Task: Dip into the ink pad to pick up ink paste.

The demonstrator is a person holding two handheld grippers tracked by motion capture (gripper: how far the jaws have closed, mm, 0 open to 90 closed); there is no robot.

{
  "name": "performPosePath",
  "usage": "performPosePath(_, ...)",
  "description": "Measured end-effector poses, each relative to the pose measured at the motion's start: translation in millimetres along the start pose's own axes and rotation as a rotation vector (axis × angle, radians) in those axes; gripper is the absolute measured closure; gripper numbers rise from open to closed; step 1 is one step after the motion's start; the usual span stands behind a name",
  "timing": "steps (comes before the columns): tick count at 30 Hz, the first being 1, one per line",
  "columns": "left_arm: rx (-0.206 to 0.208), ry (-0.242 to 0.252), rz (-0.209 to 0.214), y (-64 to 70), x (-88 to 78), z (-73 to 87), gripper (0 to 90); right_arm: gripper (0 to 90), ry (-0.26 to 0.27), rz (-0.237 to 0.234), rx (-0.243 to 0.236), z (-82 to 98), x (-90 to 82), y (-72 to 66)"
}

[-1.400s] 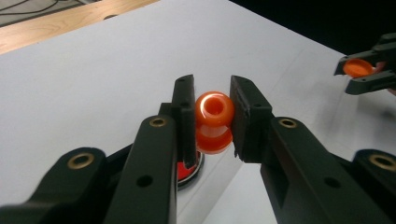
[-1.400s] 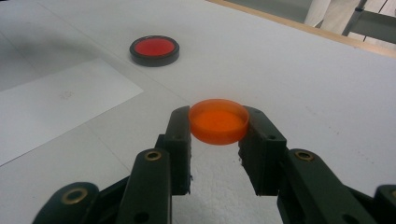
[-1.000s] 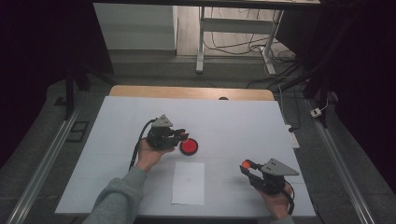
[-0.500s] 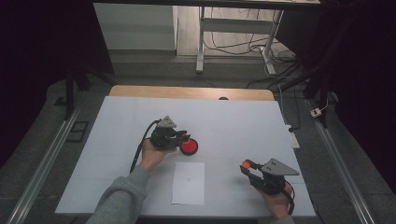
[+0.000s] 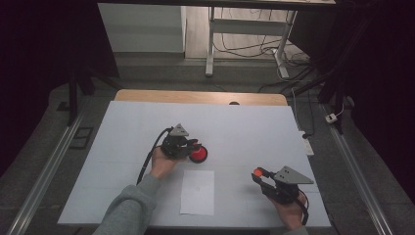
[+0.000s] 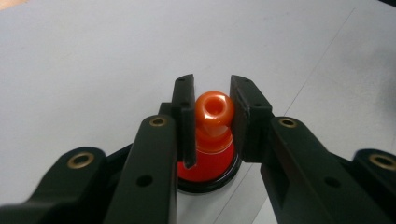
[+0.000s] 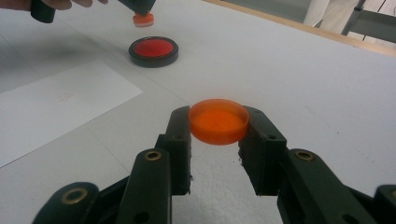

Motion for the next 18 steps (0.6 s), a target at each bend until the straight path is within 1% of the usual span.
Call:
performPosePath(4,0.017,-0.016,-0.007,0.1,5.1,2.6,73.0,64.6,0.003,0.003,0.001,-0.3,-0.5,0.7)
performPosePath(18,0.021,-0.028,-0.012,-2.5,12.6,7.8,73.0,64.6,-0.001,-0.001,-0.001,0.3,0.0,0.1)
Point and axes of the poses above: each handheld gripper's, and its own axes: x roughly forward along the jaws, z roughly out of its underside, y roughly to its right, the point moved 10 cm from there along x, roughly forward along the jaws
